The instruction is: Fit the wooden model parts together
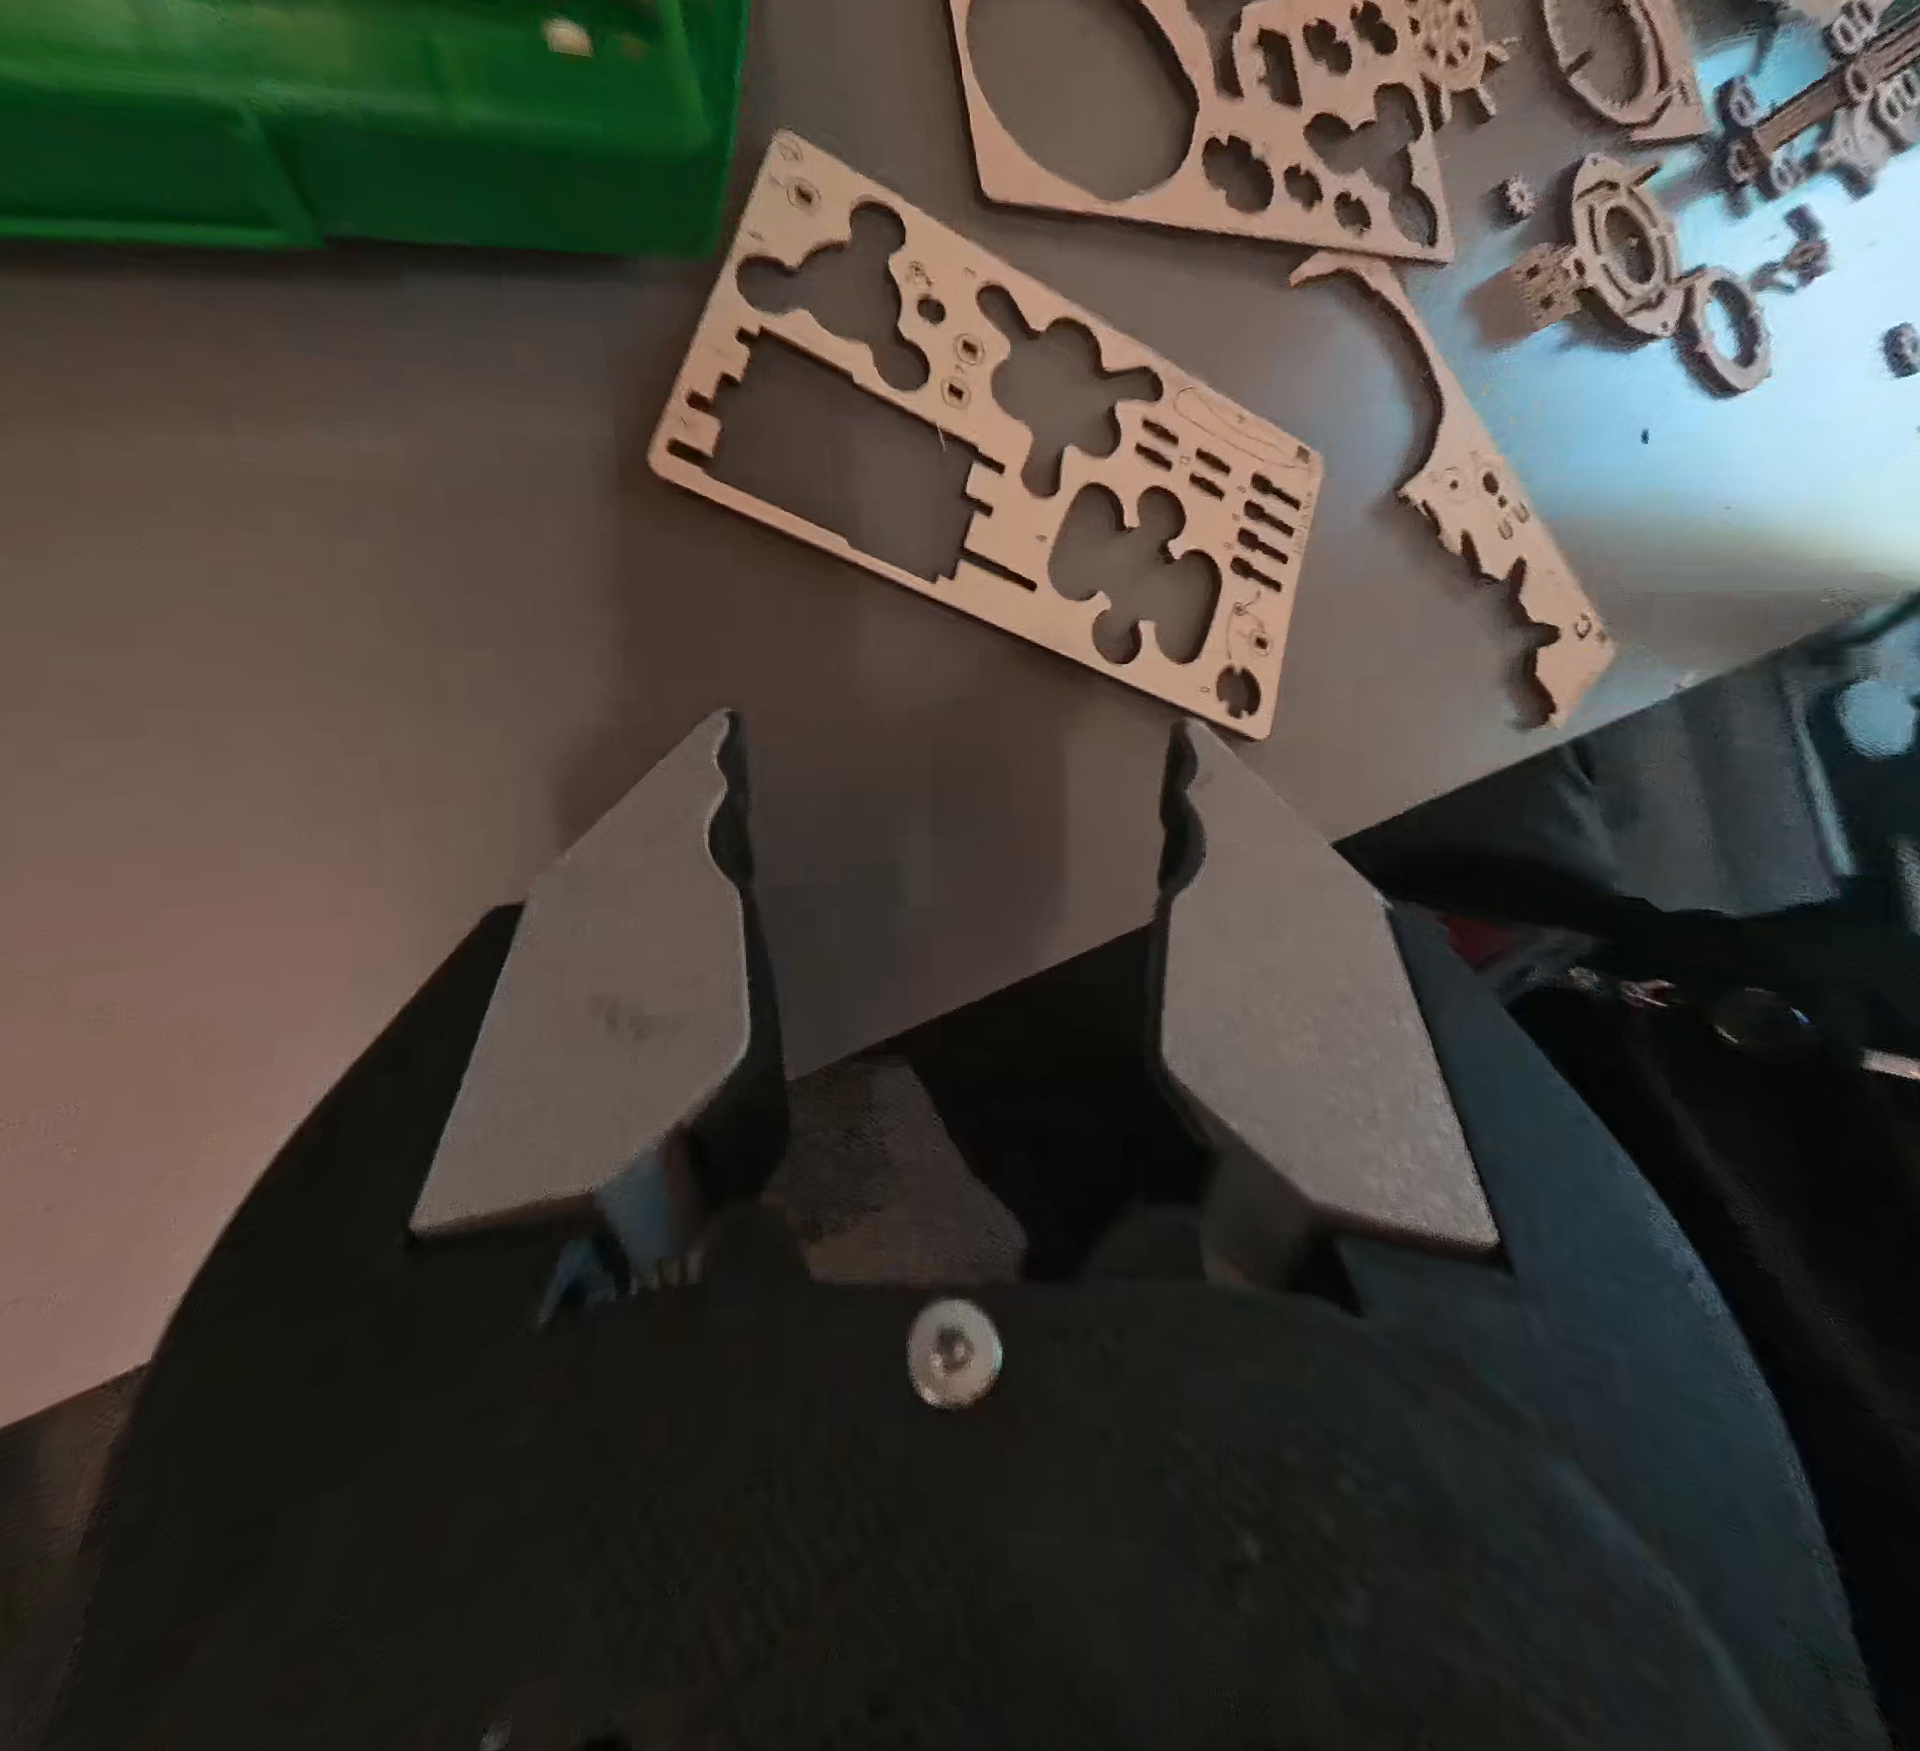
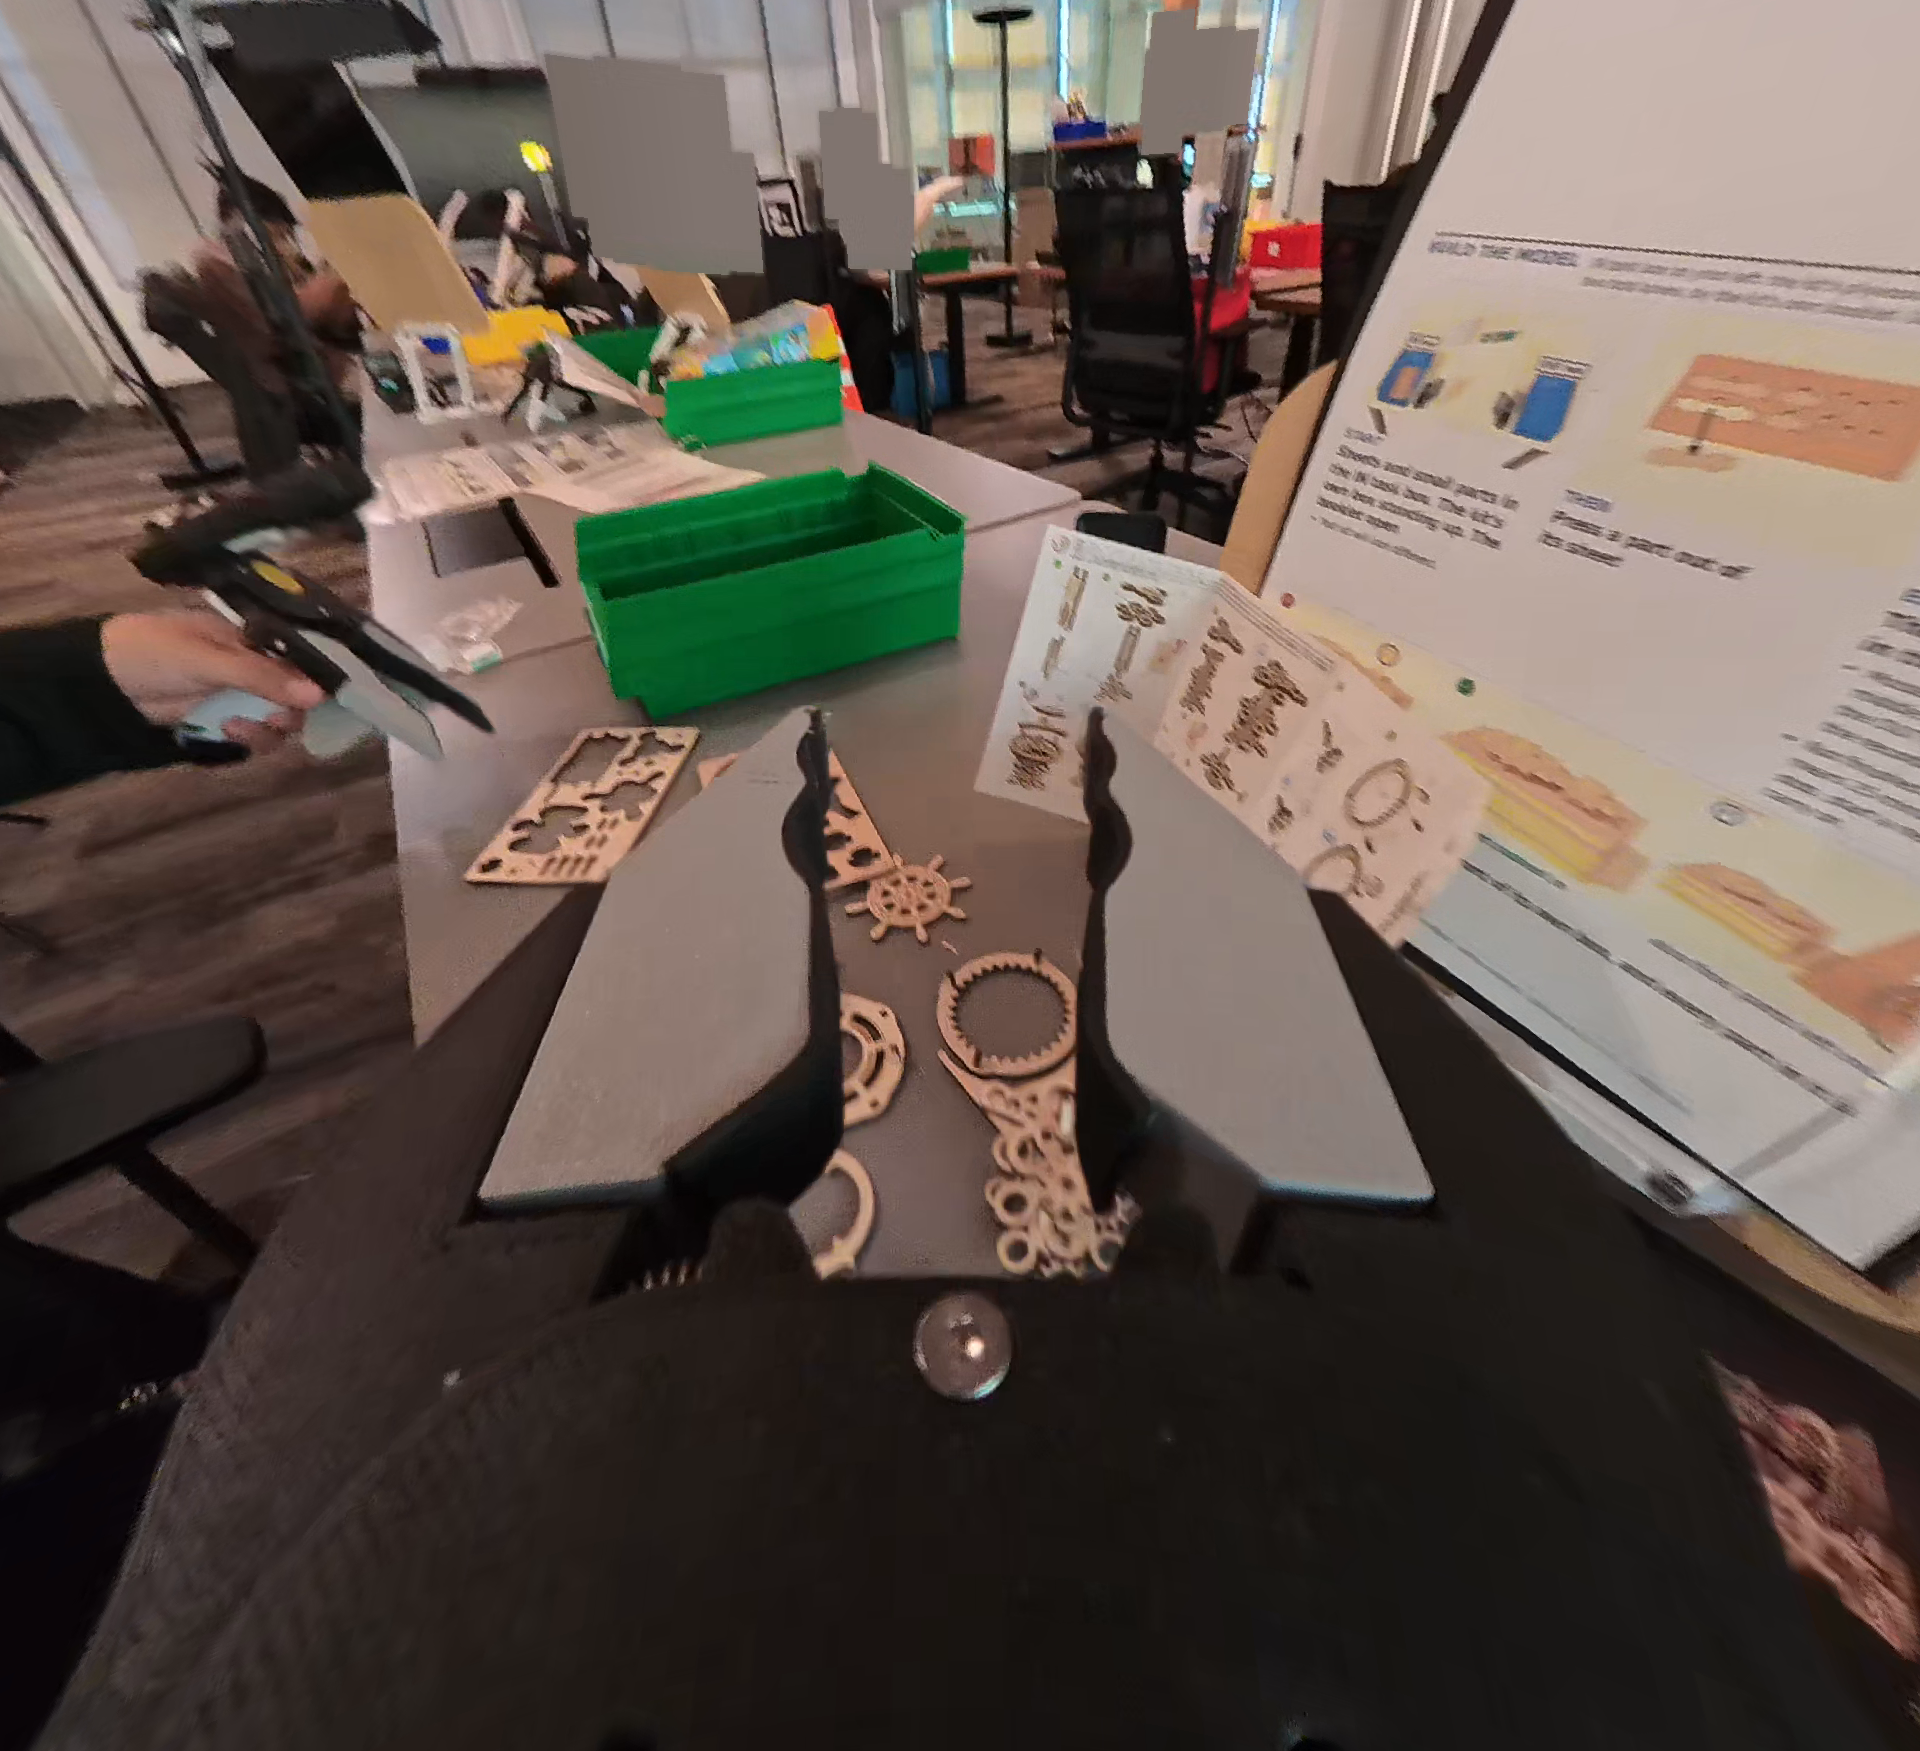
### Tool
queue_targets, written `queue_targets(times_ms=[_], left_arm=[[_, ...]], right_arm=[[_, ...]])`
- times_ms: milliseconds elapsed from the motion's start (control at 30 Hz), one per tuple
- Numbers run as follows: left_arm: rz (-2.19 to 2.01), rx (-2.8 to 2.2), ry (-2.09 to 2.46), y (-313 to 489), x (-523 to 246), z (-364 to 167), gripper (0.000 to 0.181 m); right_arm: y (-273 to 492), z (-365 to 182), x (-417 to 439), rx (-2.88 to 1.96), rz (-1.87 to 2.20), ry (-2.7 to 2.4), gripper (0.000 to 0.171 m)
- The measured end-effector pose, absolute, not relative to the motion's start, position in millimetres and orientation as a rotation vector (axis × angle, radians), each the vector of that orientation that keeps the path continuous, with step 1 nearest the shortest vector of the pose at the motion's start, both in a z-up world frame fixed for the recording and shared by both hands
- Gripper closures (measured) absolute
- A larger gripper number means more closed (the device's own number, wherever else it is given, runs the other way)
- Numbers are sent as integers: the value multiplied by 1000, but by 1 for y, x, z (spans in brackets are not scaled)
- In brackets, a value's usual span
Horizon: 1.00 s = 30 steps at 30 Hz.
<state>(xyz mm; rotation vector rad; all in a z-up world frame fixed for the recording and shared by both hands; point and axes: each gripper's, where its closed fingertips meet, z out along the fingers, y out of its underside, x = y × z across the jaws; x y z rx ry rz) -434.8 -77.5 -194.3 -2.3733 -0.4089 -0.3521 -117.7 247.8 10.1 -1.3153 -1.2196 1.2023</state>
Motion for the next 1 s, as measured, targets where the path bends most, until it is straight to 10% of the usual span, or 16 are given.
queue_targets(times_ms=[500,1000], left_arm=[[-583,-2039,324,107,-265,-106,122],[-565,-1894,644,247,-194,-129,137]], right_arm=[[255,-37,-88,-1546,1024,-1329,128],[230,-167,-65,-1741,918,-1431,143]])
